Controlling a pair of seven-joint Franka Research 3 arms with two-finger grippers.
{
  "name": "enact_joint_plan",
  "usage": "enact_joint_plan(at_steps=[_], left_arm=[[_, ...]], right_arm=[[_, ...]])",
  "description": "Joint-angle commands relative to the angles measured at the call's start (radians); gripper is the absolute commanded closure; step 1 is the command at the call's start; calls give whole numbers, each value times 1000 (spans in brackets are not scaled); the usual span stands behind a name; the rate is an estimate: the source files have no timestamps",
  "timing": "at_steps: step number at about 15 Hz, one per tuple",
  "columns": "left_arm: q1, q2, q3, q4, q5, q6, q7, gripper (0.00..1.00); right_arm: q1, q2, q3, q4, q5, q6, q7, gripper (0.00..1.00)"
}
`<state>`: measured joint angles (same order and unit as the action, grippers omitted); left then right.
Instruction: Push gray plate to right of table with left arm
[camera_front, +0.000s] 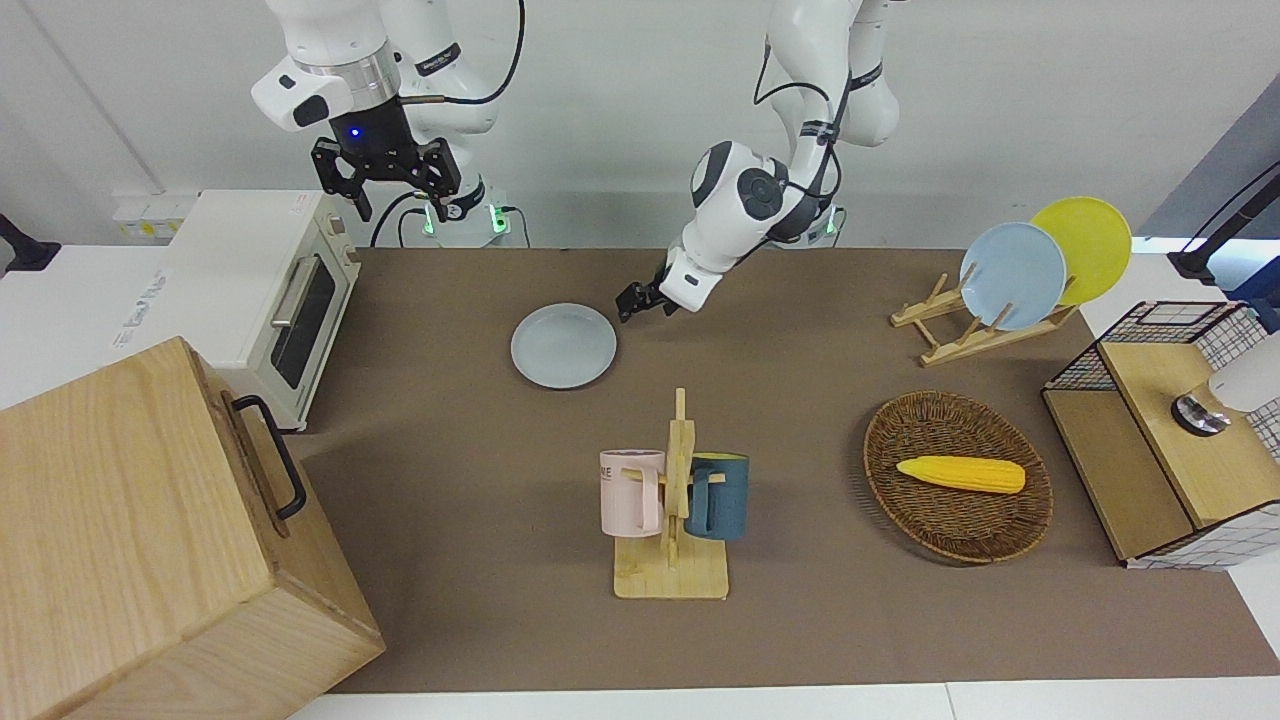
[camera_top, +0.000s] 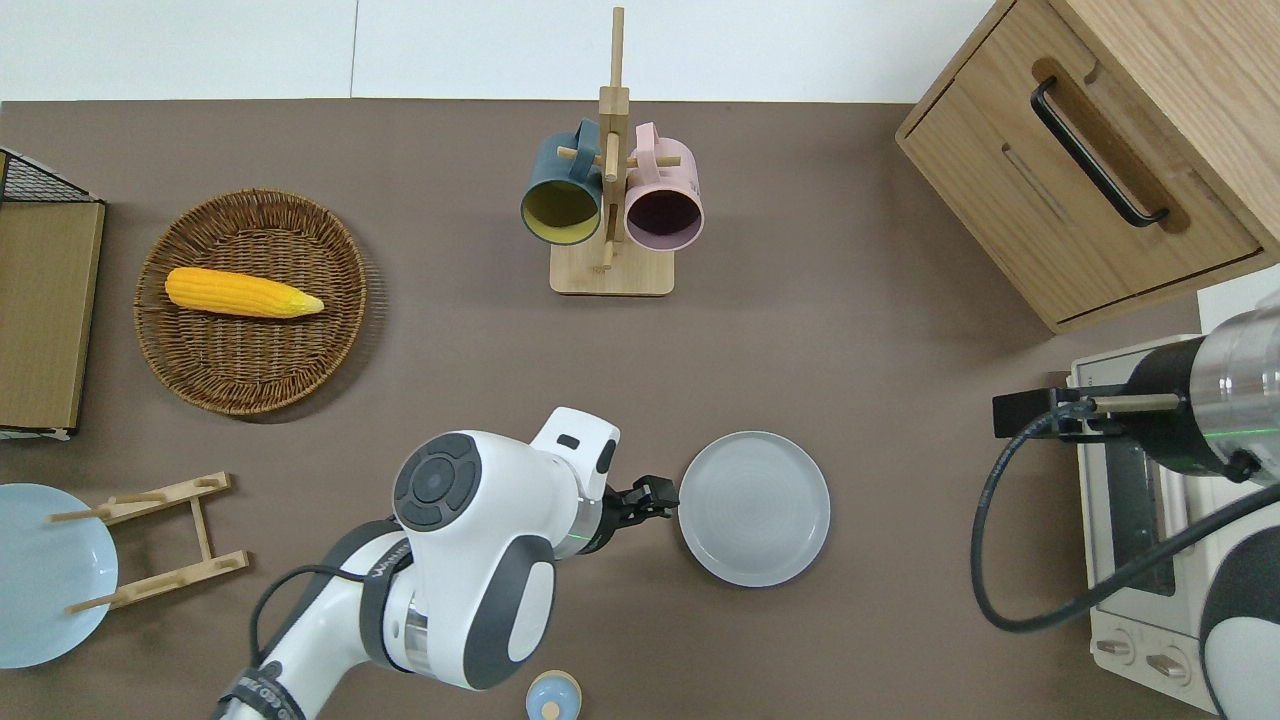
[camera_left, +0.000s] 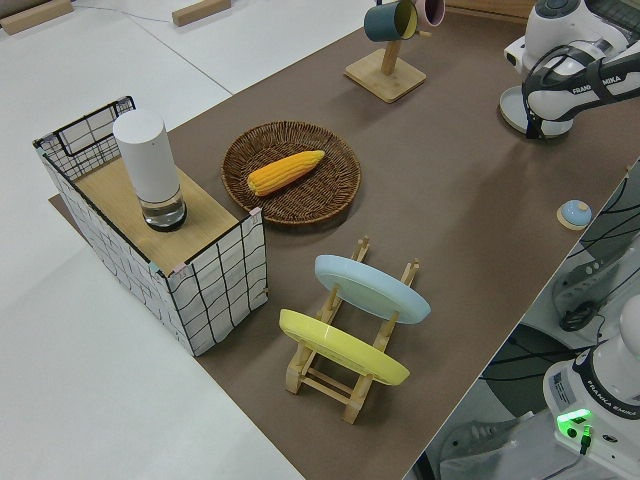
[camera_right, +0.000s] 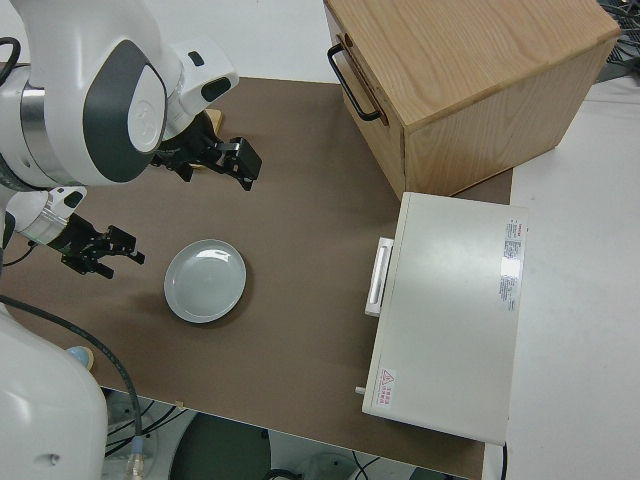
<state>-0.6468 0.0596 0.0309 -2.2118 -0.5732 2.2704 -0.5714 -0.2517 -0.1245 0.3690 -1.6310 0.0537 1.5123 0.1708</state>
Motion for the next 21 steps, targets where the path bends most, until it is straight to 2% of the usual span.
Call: enact_joint_plan(at_steps=[1,4,6,7,11,13,14,15,19,21], left_arm=[[38,-53,81,73,154,-216,28,9],[76,-50,158,202,180,-397,86,9],[82,-49,223,265,220,-468,125,9],[84,-50,239,291,243,-495,133,9],[119,-63,253,351,349,-587,136,9],[131,-69,251,450,407,-672,136,9],[133,-69,247,537,467,-733,137,9],[133,-69,251,566,481,-752,137,9],[161,-81,254,569,483,-756,153,9],[164,-83,256,575,487,-756,253,9]], right_arm=[[-24,-27,14,-27,21,0,10,5],[-24,-27,14,-27,21,0,10,5],[-24,-27,14,-27,21,-1,12,5],[-24,-27,14,-27,21,0,10,5],[-24,-27,14,-27,21,0,10,5],[-24,-27,14,-27,21,0,10,5],[-24,-27,14,-27,21,0,10,5],[-24,-27,14,-27,21,0,10,5],[-24,-27,14,-27,21,0,12,5],[-24,-27,14,-27,21,0,12,5]])
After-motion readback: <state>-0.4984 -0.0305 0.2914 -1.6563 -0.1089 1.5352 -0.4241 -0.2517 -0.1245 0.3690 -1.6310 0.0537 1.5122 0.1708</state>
